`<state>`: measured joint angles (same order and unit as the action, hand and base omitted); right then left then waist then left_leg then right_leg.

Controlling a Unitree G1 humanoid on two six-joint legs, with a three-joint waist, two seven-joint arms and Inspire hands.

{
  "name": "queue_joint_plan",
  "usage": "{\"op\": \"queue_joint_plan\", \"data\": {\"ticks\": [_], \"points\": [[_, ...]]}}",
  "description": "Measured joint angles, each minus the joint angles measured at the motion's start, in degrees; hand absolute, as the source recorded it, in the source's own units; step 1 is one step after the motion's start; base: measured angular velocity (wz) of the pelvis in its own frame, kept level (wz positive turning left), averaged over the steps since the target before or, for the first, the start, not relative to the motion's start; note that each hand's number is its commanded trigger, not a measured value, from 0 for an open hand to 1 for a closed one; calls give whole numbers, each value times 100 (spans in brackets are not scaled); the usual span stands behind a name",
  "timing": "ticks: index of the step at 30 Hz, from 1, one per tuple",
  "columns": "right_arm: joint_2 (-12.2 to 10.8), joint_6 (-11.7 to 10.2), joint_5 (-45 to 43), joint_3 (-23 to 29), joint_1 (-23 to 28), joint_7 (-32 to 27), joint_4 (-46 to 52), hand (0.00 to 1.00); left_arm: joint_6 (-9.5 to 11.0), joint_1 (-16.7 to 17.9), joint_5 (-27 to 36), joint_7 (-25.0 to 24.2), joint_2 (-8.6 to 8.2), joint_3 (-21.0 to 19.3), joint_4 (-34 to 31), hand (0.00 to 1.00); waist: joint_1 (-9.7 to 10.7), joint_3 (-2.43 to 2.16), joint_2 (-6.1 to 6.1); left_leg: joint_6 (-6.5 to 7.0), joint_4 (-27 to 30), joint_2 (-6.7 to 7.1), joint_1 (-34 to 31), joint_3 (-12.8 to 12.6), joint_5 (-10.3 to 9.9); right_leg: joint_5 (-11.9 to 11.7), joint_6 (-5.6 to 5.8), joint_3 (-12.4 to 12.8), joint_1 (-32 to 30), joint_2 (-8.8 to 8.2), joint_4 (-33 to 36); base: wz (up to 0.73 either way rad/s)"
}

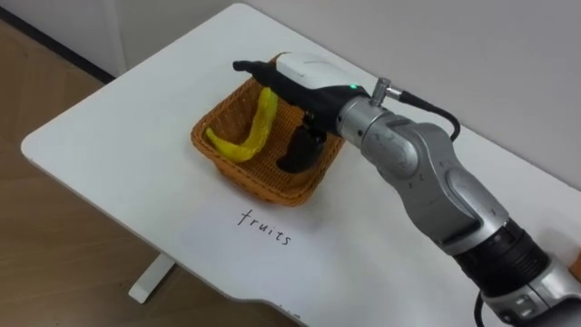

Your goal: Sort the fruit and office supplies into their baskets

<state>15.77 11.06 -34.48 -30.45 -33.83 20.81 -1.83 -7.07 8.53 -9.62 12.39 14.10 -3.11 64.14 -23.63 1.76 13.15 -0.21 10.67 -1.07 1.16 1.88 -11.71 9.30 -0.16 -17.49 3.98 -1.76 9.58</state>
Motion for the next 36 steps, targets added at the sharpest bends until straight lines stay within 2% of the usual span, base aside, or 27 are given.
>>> {"op": "queue_joint_plan", "data": {"ticks": [7,11,13,15,17,19,21,23,24,26,28,30,36], "points": [[39,-173,42,9,0,-32,-62,0,10,3,45,-13,12,2,1,0,81,8,-12,0,19,1,4,-7,0,0,0,-2,11,-1,0,0],[121,-277,315,164,2,-245,-175,0,5,17,-4,-83,10,-19,-5,0,179,5,-80,0,15,2,1,-13,0,0,0,-103,15,-7,-10,0],[214,-282,495,283,2,-378,-174,0,-3,48,-2,-97,11,-22,-15,0,216,-7,-117,0,14,2,2,-21,0,0,0,-106,15,-5,-10,0],[329,-294,843,341,2,-588,-172,0,-4,151,0,-97,7,-24,-72,0,317,-37,-170,-1,11,2,11,-20,1,0,0,-106,24,-4,-10,0],[425,-350,1085,448,9,-670,-172,0,-3,207,-1,-95,-8,-75,-125,0,378,-44,-197,0,11,2,10,-32,1,0,0,-84,21,-4,-9,0],[430,-360,1365,672,12,-755,-166,0,-4,288,-10,-73,-36,-132,-228,0,482,-56,-217,0,19,2,-7,-13,1,0,0,-83,19,-6,-7,3],[431,-366,1715,971,15,-1026,-166,0,-8,319,-20,-69,-93,-135,-262,0,606,-91,-275,1,26,8,-1,-3,1,-1,0,-81,30,-11,-8,3],[431,-403,2031,1158,76,-1257,-166,0,-8,330,-27,-69,-162,-135,-269,0,643,-108,-357,5,26,20,61,-1,3,-1,0,-66,100,-19,-25,2],[431,-416,2185,1234,160,-1422,-166,0,-8,335,-26,-69,-189,-134,-269,0,659,-135,-405,7,18,32,109,-1,5,0,0,-57,168,-23,-72,0],[431,-421,2309,1313,272,-1585,-166,0,-10,335,-20,-69,-193,-137,-295,0,714,-157,-455,7,12,37,147,0,5,6,10,-33,212,-24,-99,0],[430,-422,2333,1366,349,-1702,-169,0,-15,406,-13,-67,-212,-130,-471,0,777,-147,-507,8,21,36,148,-8,5,8,13,-33,214,-25,-96,0],[425,-421,2423,1429,370,-1856,-199,0,-5,488,-10,-65,-245,-118,-630,0,907,-103,-586,10,53,37,142,-26,8,8,13,-26,218,-30,-89,-4],[396,-438,2998,1623,377,-2428,-199,0,-6,601,-12,-47,-292,-114,-628,0,1042,-101,-687,10,66,37,153,-47,7,6,11,-14,253,-28,-80,-2]]}}
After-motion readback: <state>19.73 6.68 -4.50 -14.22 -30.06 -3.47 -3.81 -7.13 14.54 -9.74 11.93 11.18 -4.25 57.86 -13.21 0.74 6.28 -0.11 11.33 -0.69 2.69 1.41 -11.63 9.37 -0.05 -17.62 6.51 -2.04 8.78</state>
